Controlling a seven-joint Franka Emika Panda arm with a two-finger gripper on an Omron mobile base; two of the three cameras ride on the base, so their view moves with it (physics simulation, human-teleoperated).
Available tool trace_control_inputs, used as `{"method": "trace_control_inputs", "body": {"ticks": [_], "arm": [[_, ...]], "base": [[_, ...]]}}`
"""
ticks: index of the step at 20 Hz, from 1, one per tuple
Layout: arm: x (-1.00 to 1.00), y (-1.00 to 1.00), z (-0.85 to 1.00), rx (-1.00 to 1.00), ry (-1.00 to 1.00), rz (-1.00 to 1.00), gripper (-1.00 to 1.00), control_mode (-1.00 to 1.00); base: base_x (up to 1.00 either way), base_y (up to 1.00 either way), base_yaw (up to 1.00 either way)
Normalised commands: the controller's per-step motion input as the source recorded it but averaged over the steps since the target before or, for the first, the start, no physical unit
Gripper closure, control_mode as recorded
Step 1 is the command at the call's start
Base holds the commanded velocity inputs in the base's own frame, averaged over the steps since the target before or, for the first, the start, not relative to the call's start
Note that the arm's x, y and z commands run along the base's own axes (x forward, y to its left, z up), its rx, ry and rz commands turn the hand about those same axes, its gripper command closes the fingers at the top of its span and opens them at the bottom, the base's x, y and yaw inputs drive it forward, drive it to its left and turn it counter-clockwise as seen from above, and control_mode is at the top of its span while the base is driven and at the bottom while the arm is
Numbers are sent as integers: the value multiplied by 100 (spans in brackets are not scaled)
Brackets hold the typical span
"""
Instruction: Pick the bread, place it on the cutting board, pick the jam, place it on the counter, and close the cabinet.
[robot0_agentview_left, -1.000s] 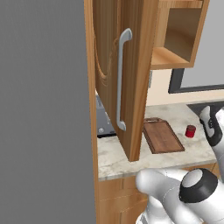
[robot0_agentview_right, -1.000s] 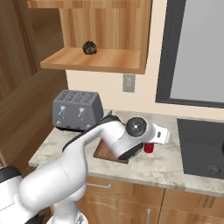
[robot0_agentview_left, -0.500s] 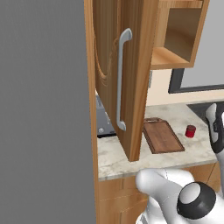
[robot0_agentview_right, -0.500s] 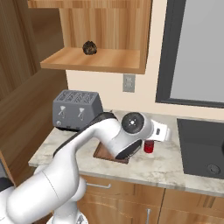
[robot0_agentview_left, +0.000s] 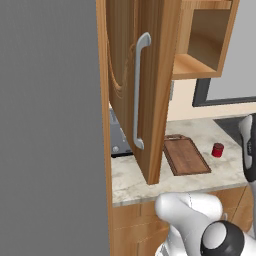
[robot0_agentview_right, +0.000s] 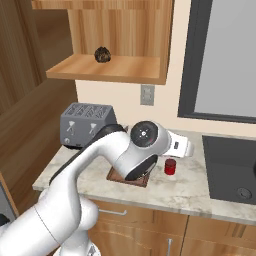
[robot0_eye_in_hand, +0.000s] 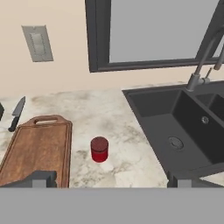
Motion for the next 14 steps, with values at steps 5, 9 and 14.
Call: {"method": "trace_control_inputs", "body": {"ticks": [5,9,14], "arm": [[-20,15,35,0,0,0,-100,-100],[-11,21,28,0,0,0,-100,-100],[-11,19,25,0,0,0,-100,-100]], "base": [[0,0,0],[0,0,0],[0,0,0]]}}
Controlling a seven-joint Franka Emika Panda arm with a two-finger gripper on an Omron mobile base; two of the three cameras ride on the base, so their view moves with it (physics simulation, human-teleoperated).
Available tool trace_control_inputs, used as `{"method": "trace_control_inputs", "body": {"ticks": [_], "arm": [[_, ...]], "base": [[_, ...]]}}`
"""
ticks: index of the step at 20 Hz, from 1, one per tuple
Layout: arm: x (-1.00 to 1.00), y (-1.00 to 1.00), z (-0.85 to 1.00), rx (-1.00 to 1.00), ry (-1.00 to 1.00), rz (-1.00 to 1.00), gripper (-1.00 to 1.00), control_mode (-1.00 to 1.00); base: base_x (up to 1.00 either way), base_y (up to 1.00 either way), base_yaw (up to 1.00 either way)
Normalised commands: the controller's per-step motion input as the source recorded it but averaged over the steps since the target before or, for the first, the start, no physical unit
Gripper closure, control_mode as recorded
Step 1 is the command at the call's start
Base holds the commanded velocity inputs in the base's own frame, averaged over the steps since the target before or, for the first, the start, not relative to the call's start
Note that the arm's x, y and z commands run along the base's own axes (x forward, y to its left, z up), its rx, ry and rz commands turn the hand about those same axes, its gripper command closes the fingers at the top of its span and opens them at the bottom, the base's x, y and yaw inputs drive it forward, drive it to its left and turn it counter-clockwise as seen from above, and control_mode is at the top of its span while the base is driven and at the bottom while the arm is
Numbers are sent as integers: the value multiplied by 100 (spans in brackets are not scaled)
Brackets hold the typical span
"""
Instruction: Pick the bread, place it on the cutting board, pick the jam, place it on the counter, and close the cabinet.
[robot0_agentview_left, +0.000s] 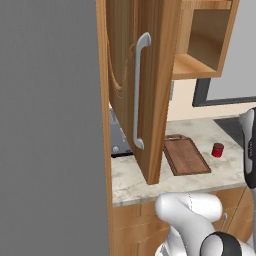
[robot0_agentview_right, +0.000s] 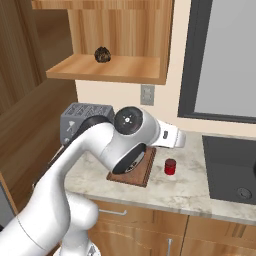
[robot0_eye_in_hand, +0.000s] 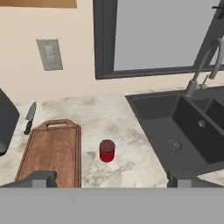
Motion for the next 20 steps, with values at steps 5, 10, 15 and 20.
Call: {"method": "trace_control_inputs", "body": {"ticks": [5,10,15,20], "arm": [[-12,26,30,0,0,0,-100,-100],[-15,26,18,0,0,0,-100,-100],[-18,18,21,0,0,0,-100,-100],[-15,27,24,0,0,0,-100,-100]], "base": [[0,0,0],[0,0,0],[0,0,0],[0,0,0]]}}
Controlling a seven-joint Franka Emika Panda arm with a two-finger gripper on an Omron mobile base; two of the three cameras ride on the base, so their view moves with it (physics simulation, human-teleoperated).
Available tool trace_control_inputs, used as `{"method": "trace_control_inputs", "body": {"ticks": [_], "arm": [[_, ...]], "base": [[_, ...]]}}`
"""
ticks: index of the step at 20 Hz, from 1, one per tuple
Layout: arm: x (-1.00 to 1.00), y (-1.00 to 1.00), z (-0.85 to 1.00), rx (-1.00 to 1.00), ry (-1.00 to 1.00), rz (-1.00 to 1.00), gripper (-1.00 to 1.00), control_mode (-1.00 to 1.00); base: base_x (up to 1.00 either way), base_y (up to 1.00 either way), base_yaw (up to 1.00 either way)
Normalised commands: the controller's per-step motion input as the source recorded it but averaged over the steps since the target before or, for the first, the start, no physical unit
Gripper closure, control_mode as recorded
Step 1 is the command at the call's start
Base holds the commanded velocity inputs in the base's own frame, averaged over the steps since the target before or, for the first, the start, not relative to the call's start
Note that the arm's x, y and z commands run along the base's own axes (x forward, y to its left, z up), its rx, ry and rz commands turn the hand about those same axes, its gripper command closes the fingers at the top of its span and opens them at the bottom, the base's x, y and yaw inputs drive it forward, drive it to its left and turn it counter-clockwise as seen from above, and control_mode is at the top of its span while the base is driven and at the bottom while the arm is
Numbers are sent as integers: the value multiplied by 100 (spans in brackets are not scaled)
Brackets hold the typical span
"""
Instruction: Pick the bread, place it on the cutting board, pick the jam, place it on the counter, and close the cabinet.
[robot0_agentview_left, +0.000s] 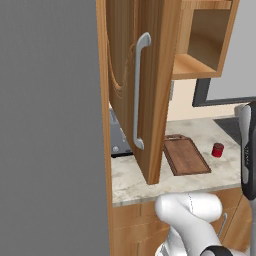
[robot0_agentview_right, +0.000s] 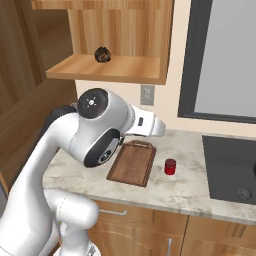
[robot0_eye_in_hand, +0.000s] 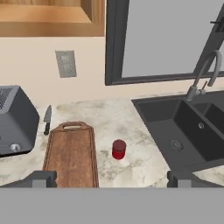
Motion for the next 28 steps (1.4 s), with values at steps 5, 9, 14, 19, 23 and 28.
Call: {"method": "trace_control_inputs", "body": {"ticks": [5,9,14,19,23,28], "arm": [[-23,32,27,0,0,1,-100,-100],[-18,34,22,0,0,1,-100,-100],[-19,32,10,0,0,2,-100,-100],[-6,33,1,0,0,0,-100,-100],[-7,24,0,0,0,1,-100,-100],[-4,22,7,0,0,2,-100,-100]], "base": [[0,0,0],[0,0,0],[0,0,0],[0,0,0],[0,0,0],[0,0,0]]}}
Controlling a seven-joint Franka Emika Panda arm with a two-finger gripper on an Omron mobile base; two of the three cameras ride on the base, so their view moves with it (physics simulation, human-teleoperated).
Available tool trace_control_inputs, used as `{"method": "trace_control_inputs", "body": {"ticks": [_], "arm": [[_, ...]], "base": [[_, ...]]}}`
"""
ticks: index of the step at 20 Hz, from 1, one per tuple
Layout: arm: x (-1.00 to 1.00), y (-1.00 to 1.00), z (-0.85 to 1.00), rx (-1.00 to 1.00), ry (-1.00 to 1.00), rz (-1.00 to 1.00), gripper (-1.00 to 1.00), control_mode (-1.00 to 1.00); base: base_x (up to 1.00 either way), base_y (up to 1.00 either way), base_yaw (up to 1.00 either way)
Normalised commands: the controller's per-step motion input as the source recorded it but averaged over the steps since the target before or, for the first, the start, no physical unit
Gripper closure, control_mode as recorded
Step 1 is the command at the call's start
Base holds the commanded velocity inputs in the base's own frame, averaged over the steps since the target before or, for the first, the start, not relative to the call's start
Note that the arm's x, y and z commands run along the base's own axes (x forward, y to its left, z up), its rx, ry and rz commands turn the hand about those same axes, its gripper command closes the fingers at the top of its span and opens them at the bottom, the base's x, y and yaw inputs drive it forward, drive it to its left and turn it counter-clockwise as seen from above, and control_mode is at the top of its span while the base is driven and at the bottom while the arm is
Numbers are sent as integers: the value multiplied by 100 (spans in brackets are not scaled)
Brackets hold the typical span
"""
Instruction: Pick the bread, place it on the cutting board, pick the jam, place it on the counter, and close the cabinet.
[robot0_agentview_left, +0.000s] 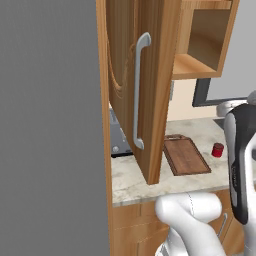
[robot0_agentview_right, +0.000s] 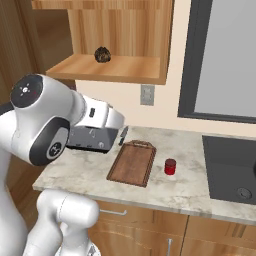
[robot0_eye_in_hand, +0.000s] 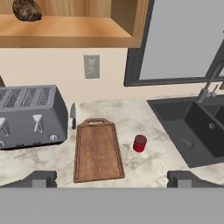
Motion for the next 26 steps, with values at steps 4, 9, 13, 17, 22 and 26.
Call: {"method": "trace_control_inputs", "body": {"ticks": [4,9,13,17,22,26], "arm": [[0,25,14,0,0,7,-100,-100],[0,26,22,0,0,10,-100,-100],[0,25,16,0,0,10,-100,-100],[0,27,13,0,0,10,-100,-100],[6,21,12,0,-2,8,-100,-100],[18,13,14,0,-2,6,-100,-100]], "base": [[0,0,0],[0,0,0],[0,0,0],[0,0,0],[0,0,0],[0,0,0]]}}
